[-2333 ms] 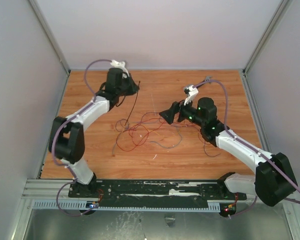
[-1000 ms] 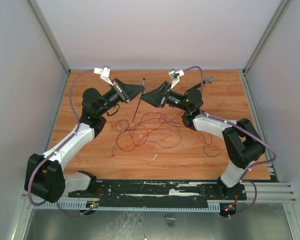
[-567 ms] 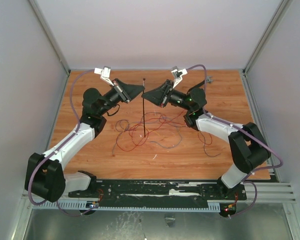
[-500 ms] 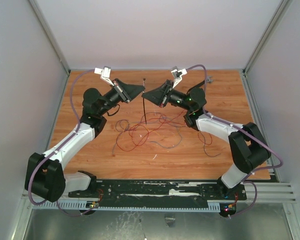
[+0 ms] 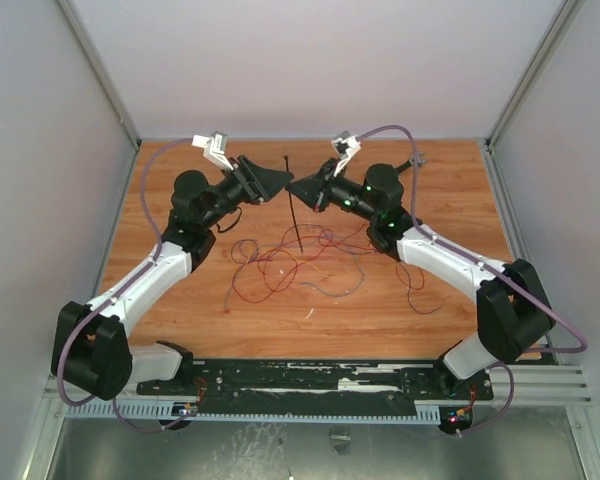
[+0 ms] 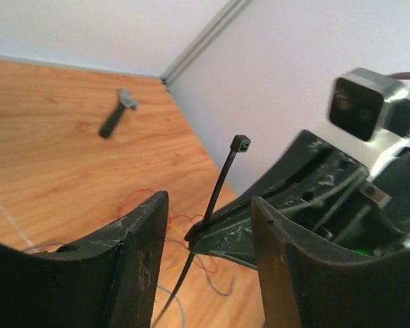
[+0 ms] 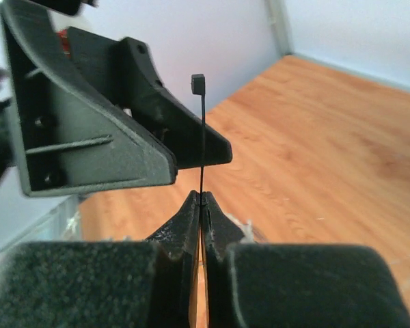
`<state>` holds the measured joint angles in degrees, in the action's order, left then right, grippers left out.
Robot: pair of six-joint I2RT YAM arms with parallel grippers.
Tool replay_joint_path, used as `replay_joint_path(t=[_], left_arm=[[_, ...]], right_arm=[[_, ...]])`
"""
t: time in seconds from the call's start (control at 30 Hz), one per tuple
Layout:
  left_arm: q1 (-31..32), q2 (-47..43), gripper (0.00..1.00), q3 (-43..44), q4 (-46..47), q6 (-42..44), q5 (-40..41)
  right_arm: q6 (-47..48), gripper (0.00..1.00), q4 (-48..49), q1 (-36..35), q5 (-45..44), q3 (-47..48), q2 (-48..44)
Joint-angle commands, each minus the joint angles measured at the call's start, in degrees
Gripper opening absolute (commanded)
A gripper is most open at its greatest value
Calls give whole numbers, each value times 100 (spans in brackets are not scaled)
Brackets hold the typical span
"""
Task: Zip-tie the wires
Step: Pick up the ribbon from the center of the board.
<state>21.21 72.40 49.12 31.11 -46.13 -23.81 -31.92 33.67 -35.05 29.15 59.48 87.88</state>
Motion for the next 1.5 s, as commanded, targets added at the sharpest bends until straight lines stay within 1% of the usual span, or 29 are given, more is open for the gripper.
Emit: replay_joint_path(t=[0.0,0.1,0.2,0.33,0.43,0.7,0.87,1.17,1.37,1.47], left_arm=[[70,-118,59,482,-769,682,664],[161,-204,61,590,-1050,860,945],[319,-219,61,712,-1427,1063,1416],[571,-73,58,984,-1989,1384,2125],[664,37,57,1077,-2123,1431,2312],[800,265,54,1121,-2209,1474,2627],[890,362,51,1093,-2026,1364,2617],[1022,468,49,1132,-1863,1292,2693],[1134,675,30,1158,-1754,1300,2692],[1155,745,24,1160,-1725,1292,2757]], right_arm=[[1694,0,-1985,-396,-1943,587,-174],[2193,0,-2588,-641,-3083,820,-58],[2505,0,-2937,-901,-3978,1018,84],[2769,0,-3263,-1222,-4774,1300,276],[2857,0,-3327,-1377,-5141,1395,325],[2884,0,-3329,-1510,-5307,1470,321],[2897,0,-3319,-1590,-5327,1496,346],[2924,0,-3312,-1653,-5376,1512,377],[2911,0,-3323,-1685,-5375,1518,389],[2924,0,-3347,-1695,-5418,1531,404]])
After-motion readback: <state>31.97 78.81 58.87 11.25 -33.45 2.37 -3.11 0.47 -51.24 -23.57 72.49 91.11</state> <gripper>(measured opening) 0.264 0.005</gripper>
